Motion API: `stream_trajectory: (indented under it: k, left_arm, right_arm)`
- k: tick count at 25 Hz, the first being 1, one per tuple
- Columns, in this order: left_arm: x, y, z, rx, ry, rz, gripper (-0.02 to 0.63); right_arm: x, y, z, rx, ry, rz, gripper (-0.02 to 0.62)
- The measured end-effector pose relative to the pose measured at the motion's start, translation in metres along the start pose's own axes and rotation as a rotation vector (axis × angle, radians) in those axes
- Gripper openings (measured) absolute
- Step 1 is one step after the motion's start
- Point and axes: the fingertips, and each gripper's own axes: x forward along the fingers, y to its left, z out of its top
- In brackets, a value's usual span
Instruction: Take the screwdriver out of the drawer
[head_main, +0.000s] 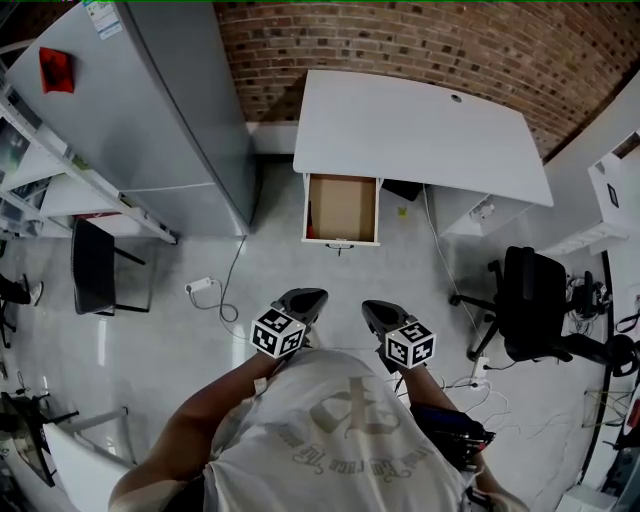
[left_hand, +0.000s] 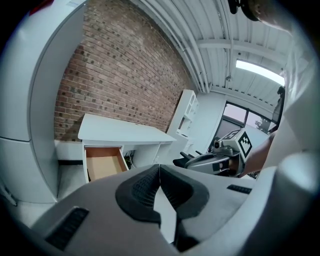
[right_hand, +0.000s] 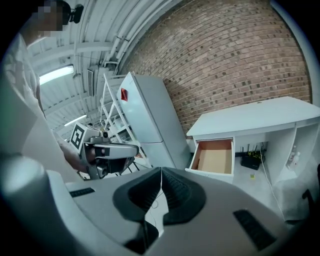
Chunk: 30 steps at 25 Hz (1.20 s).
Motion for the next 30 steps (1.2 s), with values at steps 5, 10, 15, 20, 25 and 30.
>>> stream_trajectory:
  k: [5, 10, 15, 20, 25, 30]
  left_arm:
    - [0.0, 0.025, 0.011, -0.003, -0.015, -0.002, 0.021]
    - [-0.006, 0.052, 0.02, -0.004, -0.028, -0.001, 0.021]
    - [-0.009, 0.078, 0.029, -0.014, -0.039, 0.001, 0.021]
    - [-0.01, 0.095, 0.036, -0.016, -0.045, -0.005, 0.021]
    - [-0.015, 0.109, 0.04, -0.02, -0.05, 0.001, 0.021]
    - [-0.031, 0.143, 0.05, -0.039, -0.075, 0.062, 0.021]
  right_arm:
    - [0.014, -0.009, 0.014, 0.011, -0.026, -0.037, 0.023]
    - [0.035, -0.017, 0.023, -0.003, -0.012, -0.088, 0.023]
    - [0.057, -0.016, 0.03, -0.025, 0.019, -0.108, 0.023]
    - [0.072, -0.015, 0.038, -0.039, 0.032, -0.134, 0.023]
    - [0.081, -0.019, 0.047, -0.034, 0.029, -0.151, 0.023]
    - [0.094, -0.013, 0.056, -0.053, 0.023, -0.156, 0.023]
